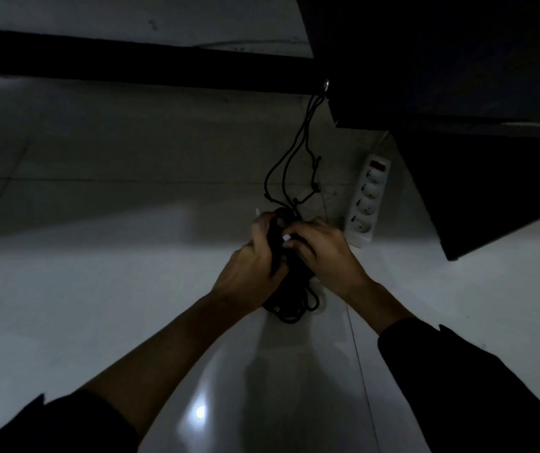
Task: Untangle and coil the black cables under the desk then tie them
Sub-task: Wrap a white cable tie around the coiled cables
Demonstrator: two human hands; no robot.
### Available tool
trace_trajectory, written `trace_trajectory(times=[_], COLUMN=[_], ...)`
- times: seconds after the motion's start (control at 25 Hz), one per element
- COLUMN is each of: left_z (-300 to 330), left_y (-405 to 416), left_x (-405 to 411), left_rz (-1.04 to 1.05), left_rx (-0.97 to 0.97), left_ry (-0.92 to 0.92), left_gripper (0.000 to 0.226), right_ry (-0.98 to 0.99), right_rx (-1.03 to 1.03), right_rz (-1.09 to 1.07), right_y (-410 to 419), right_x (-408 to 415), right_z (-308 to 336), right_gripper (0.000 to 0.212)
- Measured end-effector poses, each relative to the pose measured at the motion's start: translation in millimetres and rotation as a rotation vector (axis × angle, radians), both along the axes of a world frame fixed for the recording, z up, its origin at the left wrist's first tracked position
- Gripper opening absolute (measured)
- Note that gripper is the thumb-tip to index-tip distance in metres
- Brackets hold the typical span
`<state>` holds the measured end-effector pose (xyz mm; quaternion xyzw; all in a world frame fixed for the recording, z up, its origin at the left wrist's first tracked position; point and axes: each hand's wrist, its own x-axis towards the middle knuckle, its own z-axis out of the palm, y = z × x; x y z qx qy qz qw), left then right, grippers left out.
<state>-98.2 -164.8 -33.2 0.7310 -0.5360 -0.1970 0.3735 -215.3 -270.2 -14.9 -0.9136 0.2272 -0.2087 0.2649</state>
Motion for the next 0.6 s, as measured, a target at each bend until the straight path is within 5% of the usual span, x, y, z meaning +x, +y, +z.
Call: trace_trajectory(times=[0.16,0.28,0.4,0.6], left_z=[5.8,10.8,20.1,23.9], left_y=[12.5,6.7,-1.3,-11.1], left_x=[15.5,19.0,27.9,29.7], left_rz=[0.094,0.055,-0.059,-0.012], left_rx=[0.052,0.011,-0.055,0.098], left_ry=[0.284,0.090,-0.011,0.663], left_gripper=[0.047,0.052,0.016,0.011], right_ry=[-0.030,-0.051,-0.058,-0.092], right_rx=[0.043,0.069,0.111,0.389], right_rz=[-0.056,-0.089,-0.095,-0.102], right_y=[-0.5,0.3,0.3,1.0], right_x=[1.5,1.2,2.8,1.1], right_z=[-3.1,-7.6,-9.3,-9.8], right_gripper=[0.010,0.014,0.011,0.015])
